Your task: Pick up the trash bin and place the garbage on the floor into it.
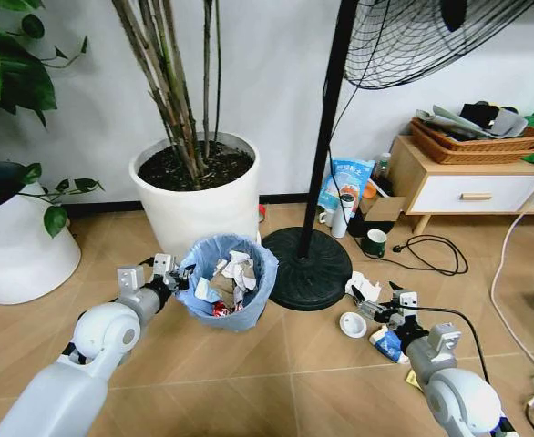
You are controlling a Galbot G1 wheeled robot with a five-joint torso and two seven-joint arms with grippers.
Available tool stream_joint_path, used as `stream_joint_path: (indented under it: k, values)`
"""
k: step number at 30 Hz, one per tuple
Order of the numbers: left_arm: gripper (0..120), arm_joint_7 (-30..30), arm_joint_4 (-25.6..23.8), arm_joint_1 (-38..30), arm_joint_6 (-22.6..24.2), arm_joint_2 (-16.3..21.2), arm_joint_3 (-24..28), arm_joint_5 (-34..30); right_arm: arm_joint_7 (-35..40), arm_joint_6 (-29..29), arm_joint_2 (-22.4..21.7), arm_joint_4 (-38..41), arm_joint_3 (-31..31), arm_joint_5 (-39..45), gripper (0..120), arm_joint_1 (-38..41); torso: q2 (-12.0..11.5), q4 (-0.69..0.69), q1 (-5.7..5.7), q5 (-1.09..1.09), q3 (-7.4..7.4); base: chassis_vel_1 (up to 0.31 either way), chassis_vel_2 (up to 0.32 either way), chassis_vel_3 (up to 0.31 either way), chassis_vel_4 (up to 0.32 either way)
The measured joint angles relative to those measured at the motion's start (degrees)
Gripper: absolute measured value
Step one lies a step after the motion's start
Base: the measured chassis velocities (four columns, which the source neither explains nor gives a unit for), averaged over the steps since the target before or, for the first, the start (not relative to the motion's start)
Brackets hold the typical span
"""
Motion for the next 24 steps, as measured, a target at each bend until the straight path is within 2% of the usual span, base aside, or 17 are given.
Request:
stream_joint_path:
  k: [24]
  values:
    - [0,-0.1,-0.5,0.4,-0.1,-0.4,0.2,0.2,-0.4,1.4,0.3,-1.0,0.7,-1.0,100,-1.2,0.0,-0.01,0.00,0.03,0.00,-0.135,-0.134,0.137,0.127]
